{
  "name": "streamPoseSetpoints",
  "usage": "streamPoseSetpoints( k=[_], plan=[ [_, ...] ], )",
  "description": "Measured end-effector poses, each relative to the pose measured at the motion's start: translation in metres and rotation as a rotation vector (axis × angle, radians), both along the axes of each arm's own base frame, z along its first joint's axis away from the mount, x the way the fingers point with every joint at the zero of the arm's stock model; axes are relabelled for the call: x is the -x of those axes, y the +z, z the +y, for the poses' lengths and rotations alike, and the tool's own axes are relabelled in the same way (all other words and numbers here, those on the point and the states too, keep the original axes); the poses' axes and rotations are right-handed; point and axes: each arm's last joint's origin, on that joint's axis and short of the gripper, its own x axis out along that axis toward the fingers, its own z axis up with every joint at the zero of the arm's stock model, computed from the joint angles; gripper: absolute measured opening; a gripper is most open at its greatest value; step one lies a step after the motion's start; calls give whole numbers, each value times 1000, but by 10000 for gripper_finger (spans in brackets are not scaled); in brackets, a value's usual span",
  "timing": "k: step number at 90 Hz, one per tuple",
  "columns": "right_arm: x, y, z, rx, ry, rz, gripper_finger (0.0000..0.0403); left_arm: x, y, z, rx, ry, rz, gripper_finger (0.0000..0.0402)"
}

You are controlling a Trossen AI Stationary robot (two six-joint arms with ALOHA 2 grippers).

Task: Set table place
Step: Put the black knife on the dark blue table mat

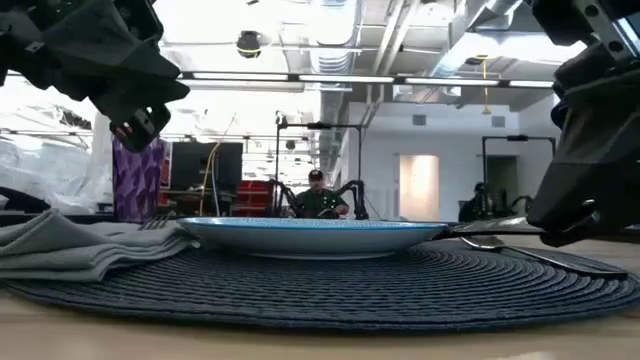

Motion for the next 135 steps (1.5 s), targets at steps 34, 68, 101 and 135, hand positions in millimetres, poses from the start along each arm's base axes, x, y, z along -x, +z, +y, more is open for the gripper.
streamPoseSetpoints(
  k=[34, 68, 101, 135],
  plan=[
    [-4, -1, -5, -18, 18, 36, 76, 1, 0, -1, 0, -7, 0, 56],
    [-1, 7, -6, -49, 89, 93, 77, 1, 0, -1, -7, -8, -1, 56],
    [9, 39, -18, 1, 112, 109, 77, 1, 0, -1, -8, -8, 0, 56],
    [30, 46, -20, 120, 238, 232, 62, 1, -1, -1, -18, -10, 4, 56]
  ],
)
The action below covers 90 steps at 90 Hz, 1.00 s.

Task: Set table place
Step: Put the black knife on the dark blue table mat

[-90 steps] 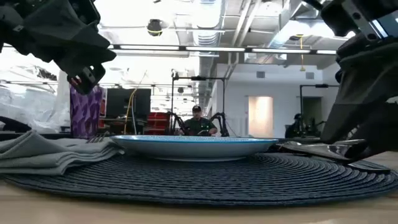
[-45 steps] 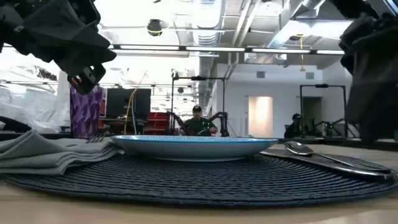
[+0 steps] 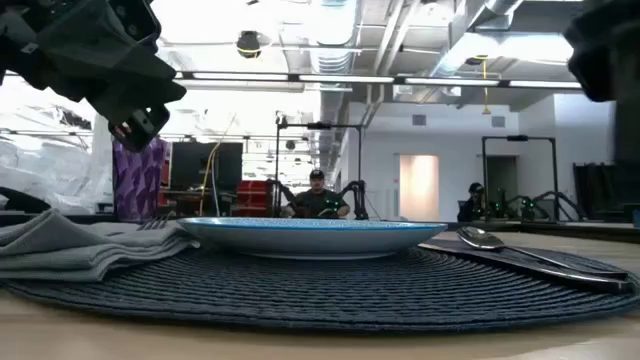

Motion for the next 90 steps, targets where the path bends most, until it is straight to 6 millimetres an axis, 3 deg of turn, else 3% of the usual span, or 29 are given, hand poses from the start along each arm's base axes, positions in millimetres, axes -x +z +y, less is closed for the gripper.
streamPoseSetpoints(
  k=[15, 43, 61, 75, 90],
  plan=[
    [5, -8, -5, 112, 54, 81, 7, 0, 0, -1, 19, 1, 3, 56],
    [-21, -11, -35, 291, 177, 104, 1, 2, 1, -5, -14, -26, -5, 56],
    [-50, -3, -60, 370, 372, 132, 0, -6, 10, -3, -107, -29, -55, 56],
    [-69, -2, -78, 364, 488, 151, 0, -11, 14, 1, -129, -6, -73, 56],
    [-74, -1, -88, 376, 551, 151, 0, -13, 14, 7, -141, 19, -73, 56]
  ],
)
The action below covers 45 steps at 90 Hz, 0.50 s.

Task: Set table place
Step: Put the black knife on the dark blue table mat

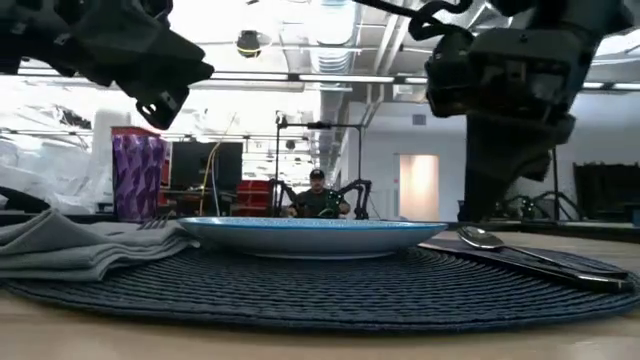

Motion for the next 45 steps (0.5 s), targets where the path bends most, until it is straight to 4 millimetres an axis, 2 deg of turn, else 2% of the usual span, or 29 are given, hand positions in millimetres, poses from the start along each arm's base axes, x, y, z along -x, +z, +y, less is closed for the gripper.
streamPoseSetpoints(
  k=[21, 35, 45],
  plan=[
    [-2, -2, -5, 18, 100, 18, 0, -2, 1, 4, 20, 21, -3, 56],
    [-7, -3, -24, 64, 39, 19, 0, -3, 1, 6, 26, 33, -9, 56],
    [-11, -5, -34, -1, 59, 42, 0, -3, 1, 6, 37, 36, -8, 56]
  ],
)
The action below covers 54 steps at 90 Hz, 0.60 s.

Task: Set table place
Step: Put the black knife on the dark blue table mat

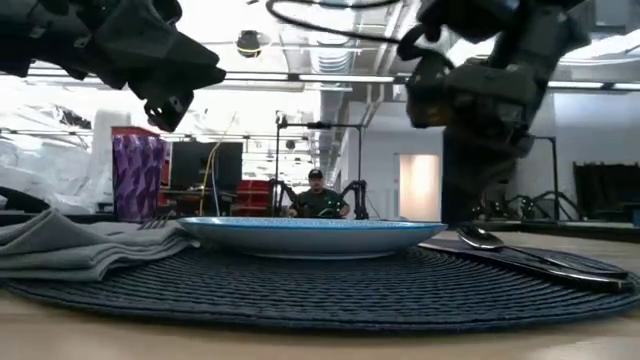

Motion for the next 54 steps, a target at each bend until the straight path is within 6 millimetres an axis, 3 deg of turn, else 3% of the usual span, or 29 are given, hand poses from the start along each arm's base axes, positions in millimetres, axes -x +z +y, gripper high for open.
streamPoseSetpoints(
  k=[19, 54],
  plan=[
    [2, -6, 10, -50, 76, 38, 0, 0, 0, 0, 9, 8, 4, 56],
    [-15, -19, 22, -84, 125, 4, 0, 0, -1, 1, 3, 14, 13, 56]
  ],
)
